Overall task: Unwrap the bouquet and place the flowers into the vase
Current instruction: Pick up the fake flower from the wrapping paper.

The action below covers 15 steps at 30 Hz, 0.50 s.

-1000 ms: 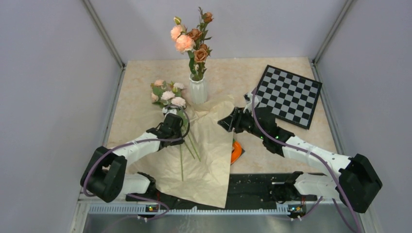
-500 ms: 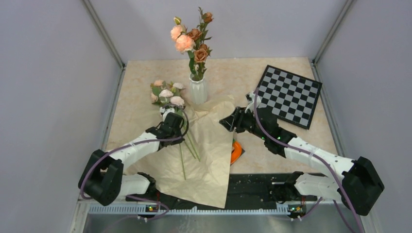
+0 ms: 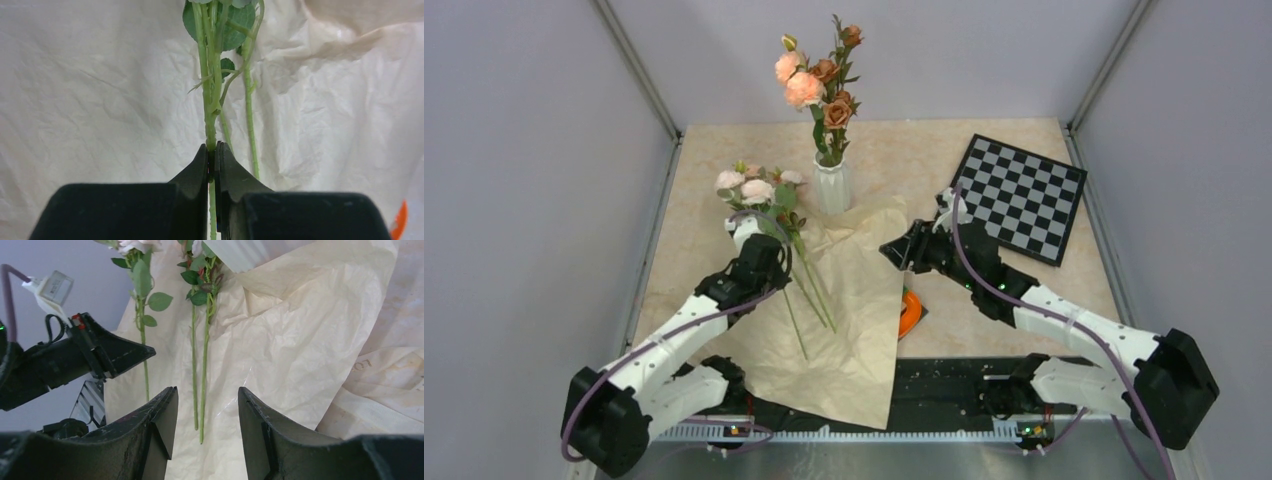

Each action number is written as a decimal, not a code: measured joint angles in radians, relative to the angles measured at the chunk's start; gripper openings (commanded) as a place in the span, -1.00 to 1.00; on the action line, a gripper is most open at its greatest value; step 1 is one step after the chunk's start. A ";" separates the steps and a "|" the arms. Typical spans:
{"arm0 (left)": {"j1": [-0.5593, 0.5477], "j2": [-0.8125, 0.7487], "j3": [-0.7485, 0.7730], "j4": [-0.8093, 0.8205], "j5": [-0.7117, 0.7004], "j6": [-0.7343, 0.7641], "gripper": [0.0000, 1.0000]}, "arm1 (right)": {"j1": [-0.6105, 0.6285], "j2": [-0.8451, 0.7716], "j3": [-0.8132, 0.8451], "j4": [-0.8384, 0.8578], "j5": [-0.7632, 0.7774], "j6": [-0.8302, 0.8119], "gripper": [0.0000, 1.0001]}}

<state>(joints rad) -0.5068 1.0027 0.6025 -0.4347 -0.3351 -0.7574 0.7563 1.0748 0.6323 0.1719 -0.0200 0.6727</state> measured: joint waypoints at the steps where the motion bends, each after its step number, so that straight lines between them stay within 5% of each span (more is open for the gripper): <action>1: 0.000 -0.029 0.000 0.000 -0.004 0.000 -1.00 | 0.000 -0.011 -0.004 0.001 0.006 0.000 0.00; 9: 0.000 -0.239 0.009 0.026 0.020 0.016 -1.00 | 0.000 -0.066 -0.006 0.015 0.025 -0.017 0.11; 15: 0.000 -0.395 0.009 0.133 0.162 0.103 -1.00 | 0.000 -0.048 0.006 0.050 -0.072 -0.029 0.23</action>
<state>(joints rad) -0.5072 0.6079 0.6113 -0.3019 -0.1730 -0.6548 0.7567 1.0264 0.6380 0.2222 -0.0925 0.6441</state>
